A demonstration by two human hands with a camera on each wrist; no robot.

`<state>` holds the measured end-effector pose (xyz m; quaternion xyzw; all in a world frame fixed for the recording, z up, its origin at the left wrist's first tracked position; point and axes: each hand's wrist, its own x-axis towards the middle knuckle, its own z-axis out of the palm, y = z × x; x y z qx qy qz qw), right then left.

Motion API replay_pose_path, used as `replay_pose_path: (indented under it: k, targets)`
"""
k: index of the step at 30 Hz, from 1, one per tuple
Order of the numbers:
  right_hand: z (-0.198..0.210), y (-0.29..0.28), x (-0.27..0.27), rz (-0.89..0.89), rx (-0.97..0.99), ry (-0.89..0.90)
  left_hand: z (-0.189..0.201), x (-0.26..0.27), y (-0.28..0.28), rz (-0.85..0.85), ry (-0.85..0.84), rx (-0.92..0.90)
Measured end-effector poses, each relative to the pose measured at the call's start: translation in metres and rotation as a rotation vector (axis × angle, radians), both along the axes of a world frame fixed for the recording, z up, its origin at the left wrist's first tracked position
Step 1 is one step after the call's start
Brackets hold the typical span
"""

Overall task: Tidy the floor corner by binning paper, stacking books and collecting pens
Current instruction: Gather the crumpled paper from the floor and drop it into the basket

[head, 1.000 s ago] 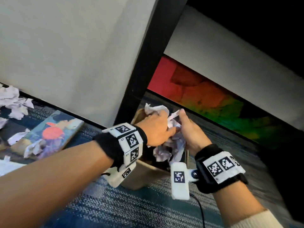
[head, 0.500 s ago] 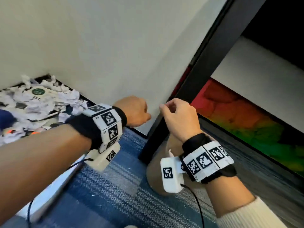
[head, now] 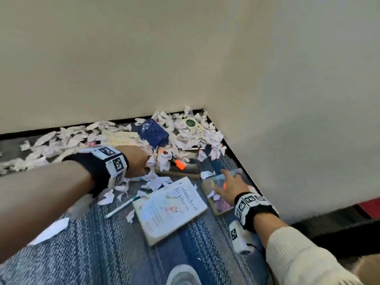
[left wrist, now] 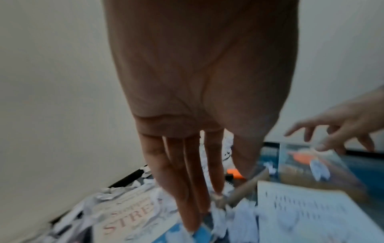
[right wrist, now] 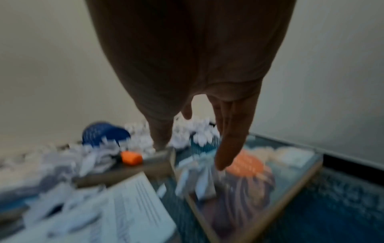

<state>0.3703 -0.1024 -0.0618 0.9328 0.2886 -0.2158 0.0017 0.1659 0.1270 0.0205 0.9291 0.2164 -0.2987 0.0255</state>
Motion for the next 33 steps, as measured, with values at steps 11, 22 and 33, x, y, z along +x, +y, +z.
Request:
replay_pose_path:
  k: [11, 22, 33]
  targets:
    - [-0.063, 0.05, 0.023, 0.097, 0.104, 0.046, -0.006, 0.026, 0.014, 0.124, 0.064, 0.061]
    - [-0.097, 0.072, 0.062, 0.112, -0.098, -0.021, -0.158, 0.044, -0.074, 0.491, -0.357, -0.355]
    - [-0.086, 0.062, 0.056, 0.111, 0.123, -0.005, -0.183, 0.055, -0.09, 0.219, -0.499, -0.146]
